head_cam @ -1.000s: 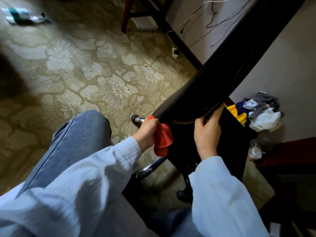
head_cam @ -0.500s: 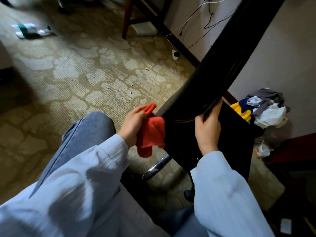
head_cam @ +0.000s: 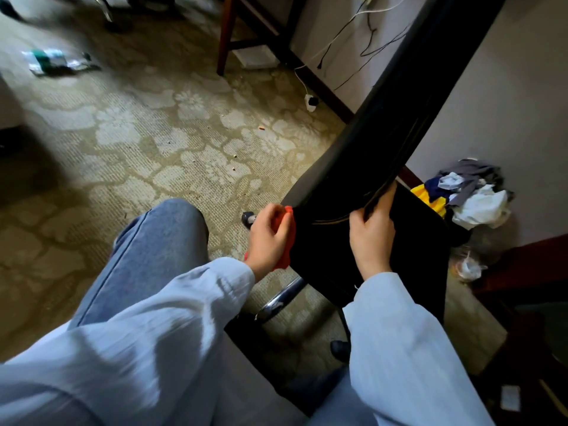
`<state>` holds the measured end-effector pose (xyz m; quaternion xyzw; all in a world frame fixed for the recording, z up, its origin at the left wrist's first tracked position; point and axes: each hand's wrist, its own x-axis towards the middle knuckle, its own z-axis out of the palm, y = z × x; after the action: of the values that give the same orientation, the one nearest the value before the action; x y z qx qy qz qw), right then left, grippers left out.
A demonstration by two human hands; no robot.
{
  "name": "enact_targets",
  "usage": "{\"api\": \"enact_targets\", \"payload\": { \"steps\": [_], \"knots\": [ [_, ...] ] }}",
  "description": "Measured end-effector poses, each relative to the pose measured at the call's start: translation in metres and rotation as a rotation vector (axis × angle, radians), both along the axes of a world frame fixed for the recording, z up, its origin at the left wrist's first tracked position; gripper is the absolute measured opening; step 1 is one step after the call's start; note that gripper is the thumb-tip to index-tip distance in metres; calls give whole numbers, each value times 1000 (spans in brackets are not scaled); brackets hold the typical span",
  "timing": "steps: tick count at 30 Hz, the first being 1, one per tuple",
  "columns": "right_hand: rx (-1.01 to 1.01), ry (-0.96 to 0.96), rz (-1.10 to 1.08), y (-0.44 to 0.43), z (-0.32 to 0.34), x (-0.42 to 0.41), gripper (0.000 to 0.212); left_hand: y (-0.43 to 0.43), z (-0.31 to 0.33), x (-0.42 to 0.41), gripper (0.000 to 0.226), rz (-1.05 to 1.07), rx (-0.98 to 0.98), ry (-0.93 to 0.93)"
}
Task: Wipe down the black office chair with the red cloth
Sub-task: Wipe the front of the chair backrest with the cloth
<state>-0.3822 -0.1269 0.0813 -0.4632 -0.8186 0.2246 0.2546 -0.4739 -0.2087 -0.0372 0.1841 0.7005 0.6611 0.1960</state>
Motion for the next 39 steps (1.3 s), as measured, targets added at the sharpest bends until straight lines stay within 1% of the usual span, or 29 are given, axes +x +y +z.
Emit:
{"api": "enact_targets", "payload": {
  "steps": [2, 4, 6, 8, 9, 11, 12, 13, 15, 16, 17, 19, 21, 28, 34, 37, 39],
  "knots": [
    [1, -1, -3, 0, -1, 3, 68, -1, -7, -2, 10, 22, -77, 162],
    [0, 3, -10, -1, -3, 4, 68, -1, -15, -1, 13, 12, -168, 265],
    [8, 2, -17, -2, -3, 4, 69, -1, -28, -1, 18, -22, -266, 297],
    [22, -3, -21, -4, -3, 5, 69, -2, -37, 0, 20, -21, -347, 241],
    [28, -7, -21, -4, -4, 5, 69, -2, -39, 0, 20, 12, -329, 179],
    [34, -7, -18, -4, -5, 6, 69, -2, -36, 0, 20, 116, -196, 33],
    [38, -5, -17, -4, -6, 7, 69, -2, -32, 1, 20, 144, -123, -12],
    [42, -6, -18, -4, -6, 7, 69, -3, -29, 3, 20, 132, -58, -14],
    [40, -9, -26, -5, -6, 7, 68, -6, -23, 8, 14, 38, 41, 53],
    [36, -8, -26, -5, -5, 7, 68, -8, -23, 10, 10, -12, 60, 112],
    [34, -6, -24, -5, -5, 7, 68, -9, -23, 11, 8, -44, 56, 193],
    [36, -3, -22, -5, -5, 7, 68, -7, -26, 10, 14, -72, 14, 378],
    [34, -5, -28, -5, -5, 7, 68, -3, -28, 7, 19, -101, -24, 463],
    [58, 1, -43, -4, -9, 7, 66, -3, -31, 5, 20, -84, -55, 464],
    [53, -8, -57, -5, -8, 5, 67, -5, -46, 7, 24, -77, -142, 436],
    [55, -16, -61, -6, -7, 5, 67, -6, -57, 7, 18, -61, -240, 365],
    [54, -14, -60, -7, -6, 5, 67, -5, -62, 5, 17, -15, -287, 254]
  ]
}}
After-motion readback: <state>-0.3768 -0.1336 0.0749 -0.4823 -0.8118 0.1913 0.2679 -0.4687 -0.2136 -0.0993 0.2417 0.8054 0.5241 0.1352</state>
